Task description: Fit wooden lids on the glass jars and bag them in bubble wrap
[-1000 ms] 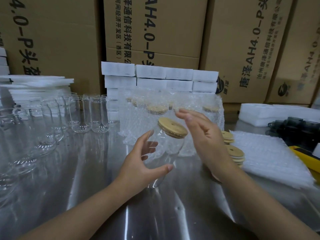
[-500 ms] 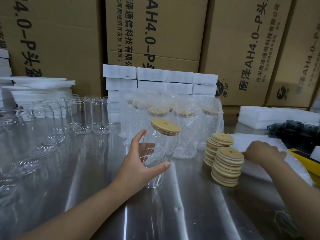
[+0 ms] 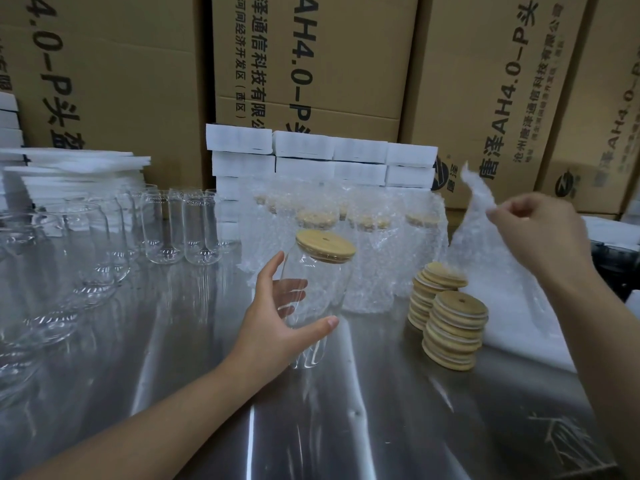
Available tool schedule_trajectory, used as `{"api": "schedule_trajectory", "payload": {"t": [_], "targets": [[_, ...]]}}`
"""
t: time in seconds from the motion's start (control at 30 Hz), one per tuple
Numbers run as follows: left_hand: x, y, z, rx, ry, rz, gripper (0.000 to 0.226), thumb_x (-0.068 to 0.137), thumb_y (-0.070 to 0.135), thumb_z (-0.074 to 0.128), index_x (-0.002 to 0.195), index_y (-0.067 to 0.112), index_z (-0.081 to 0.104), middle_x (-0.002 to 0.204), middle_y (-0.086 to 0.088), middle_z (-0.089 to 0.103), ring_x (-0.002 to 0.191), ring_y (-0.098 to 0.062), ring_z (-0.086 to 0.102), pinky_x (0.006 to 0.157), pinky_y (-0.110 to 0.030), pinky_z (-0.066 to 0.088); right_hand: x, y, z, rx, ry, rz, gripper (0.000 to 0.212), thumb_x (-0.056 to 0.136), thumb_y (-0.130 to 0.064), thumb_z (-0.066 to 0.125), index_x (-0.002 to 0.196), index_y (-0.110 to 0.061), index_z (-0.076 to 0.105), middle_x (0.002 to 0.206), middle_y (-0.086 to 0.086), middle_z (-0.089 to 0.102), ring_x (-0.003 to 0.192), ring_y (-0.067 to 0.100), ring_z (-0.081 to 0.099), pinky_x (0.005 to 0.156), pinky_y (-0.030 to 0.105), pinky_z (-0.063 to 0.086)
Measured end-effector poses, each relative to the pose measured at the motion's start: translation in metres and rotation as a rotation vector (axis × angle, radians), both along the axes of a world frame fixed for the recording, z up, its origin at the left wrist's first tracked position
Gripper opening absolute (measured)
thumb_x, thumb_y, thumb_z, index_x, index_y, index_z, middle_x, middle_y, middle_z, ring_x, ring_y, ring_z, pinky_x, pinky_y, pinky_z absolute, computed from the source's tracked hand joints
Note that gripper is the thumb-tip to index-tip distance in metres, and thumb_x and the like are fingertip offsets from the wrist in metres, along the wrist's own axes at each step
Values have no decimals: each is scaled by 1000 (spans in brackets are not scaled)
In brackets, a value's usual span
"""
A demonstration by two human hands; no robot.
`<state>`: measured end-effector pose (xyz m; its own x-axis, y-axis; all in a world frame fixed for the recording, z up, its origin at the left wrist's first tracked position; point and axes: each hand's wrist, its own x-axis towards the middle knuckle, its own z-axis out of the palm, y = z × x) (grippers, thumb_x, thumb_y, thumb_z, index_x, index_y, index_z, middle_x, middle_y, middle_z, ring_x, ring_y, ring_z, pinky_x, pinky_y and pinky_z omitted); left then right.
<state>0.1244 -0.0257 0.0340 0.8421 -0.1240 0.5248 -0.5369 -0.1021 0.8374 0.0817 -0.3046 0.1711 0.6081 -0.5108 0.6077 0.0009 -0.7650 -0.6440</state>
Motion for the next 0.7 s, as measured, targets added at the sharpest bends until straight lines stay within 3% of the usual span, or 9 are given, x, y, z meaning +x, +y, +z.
{"api": "schedule_trajectory", "payload": {"t": [0.07, 0.13, 0.23, 0.37, 0.5, 0.7], "targets": [[-1, 0, 1, -29, -14, 14, 100, 47, 58, 78, 128, 58, 21, 120, 17, 58, 109, 7, 57, 93, -17, 44, -8, 29, 4, 30, -109, 181, 10, 90, -32, 61, 83, -24, 61, 80, -13, 57, 72, 4, 51, 70, 31, 40], [-1, 1, 2, -56, -33, 34, 103, 47, 57, 79, 132, 53, 20, 119, 16, 58, 108, 7, 58, 91, -18, 45, -8, 59, -4, -6, -45, 330, 10, 90, -30, 62, 80, -25, 62, 78, -14, 58, 69, 0, 50, 61, 24, 38], [1, 5, 5, -83, -69, 83, 102, 52, 45, 85, 134, 50, 23, 119, 15, 59, 107, 6, 58, 91, -19, 46, 7, 93, -34, -150, 306, 461, 14, 91, -30, 61, 86, -18, 67, 82, -6, 65, 68, 3, 54, 54, 16, 39], [8, 15, 8, -122, -108, 155, 104, 57, 40, 82, 144, 37, 26, 117, 16, 58, 104, 9, 58, 87, -17, 46, 35, 118, -91, -254, 626, 509, 21, 93, -25, 57, 93, -6, 66, 89, 4, 67, 79, 15, 59, 56, 23, 39], [13, 22, 10, -162, -92, 192, 99, 58, 44, 82, 141, 41, 29, 118, 16, 58, 106, 6, 58, 93, -25, 47, 49, 122, -121, -193, 560, 515, 20, 95, -30, 54, 95, -12, 63, 88, -3, 62, 82, 13, 56, 59, 20, 36], [14, 20, 10, -179, -72, 184, 98, 51, 59, 78, 136, 43, 33, 119, 15, 58, 105, 6, 60, 95, -31, 48, 41, 118, -119, -58, 499, 578, 50, 73, -75, 55, 80, -25, 55, 75, -10, 62, 67, 4, 57, 56, 21, 37]]}}
